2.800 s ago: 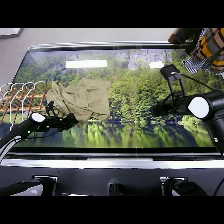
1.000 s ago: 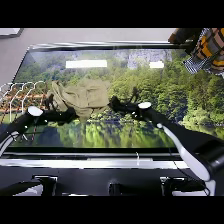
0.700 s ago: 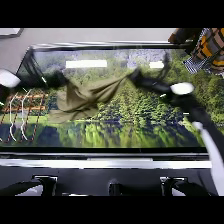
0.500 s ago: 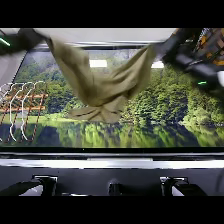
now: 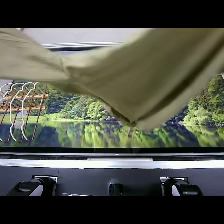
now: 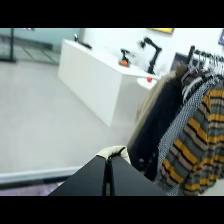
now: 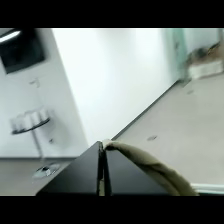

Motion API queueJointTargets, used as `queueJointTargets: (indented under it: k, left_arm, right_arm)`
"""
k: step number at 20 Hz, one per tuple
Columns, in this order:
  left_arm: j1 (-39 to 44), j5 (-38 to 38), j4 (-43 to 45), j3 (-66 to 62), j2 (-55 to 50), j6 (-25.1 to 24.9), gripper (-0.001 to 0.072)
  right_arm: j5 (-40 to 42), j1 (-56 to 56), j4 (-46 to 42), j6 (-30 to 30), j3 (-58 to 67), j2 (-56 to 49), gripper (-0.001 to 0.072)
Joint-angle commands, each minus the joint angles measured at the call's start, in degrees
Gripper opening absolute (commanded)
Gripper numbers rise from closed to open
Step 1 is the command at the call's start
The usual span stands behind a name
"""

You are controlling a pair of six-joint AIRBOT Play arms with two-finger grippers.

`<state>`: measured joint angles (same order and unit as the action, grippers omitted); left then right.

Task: Fold the clothes and pants, and hang the long-sleeved shirts on hangers.

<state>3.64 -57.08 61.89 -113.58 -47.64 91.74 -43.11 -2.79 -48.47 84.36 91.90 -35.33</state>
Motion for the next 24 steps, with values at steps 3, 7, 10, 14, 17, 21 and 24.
queueJointTargets:
  k: [3, 7, 10, 14, 17, 21, 24]
  left_arm:
    - [0.04, 0.07, 6.51, 1.7, 4.39, 5.44, 0.0023]
    - [0.04, 0.17, 6.56, 8.41, -0.39, 5.4, 0.0024]
    - [0.04, 2.62, 6.56, 14.62, -6.21, 5.4, 0.0024]
    - [0.04, 4.98, 6.54, 22.34, -16.92, 5.44, 0.0024]
    - [0.02, 4.9, 6.56, 26.03, -25.31, 7.1, 0.0024]
    - [0.02, 3.41, 6.56, 27.15, -34.05, 7.37, 0.0024]
    - [0.02, 2.95, 6.56, 27.15, -37.07, 7.34, 0.0024]
  right_arm:
    - [0.17, -0.17, -14.73, 13.7, 1.11, 0.42, 0.0041]
    - [0.96, -0.17, -5.38, 10.82, 1.11, -14.58, 0.0042]
    - [1.75, 0.33, 11.43, 1.25, 1.11, -29.35, 0.0042]
    - [6.45, 7.93, 17.53, -6.75, 1.11, -47.52, 0.0043]
    - [6.54, 12.04, 16.22, -8.09, 1.11, -58.05, 0.0044]
    - [-1.09, 10.54, 13.92, -7.04, 1.11, -61.09, 0.0299]
    - [-19.96, 2.93, 8.92, -4.98, 1.11, -56.15, 0.0511]
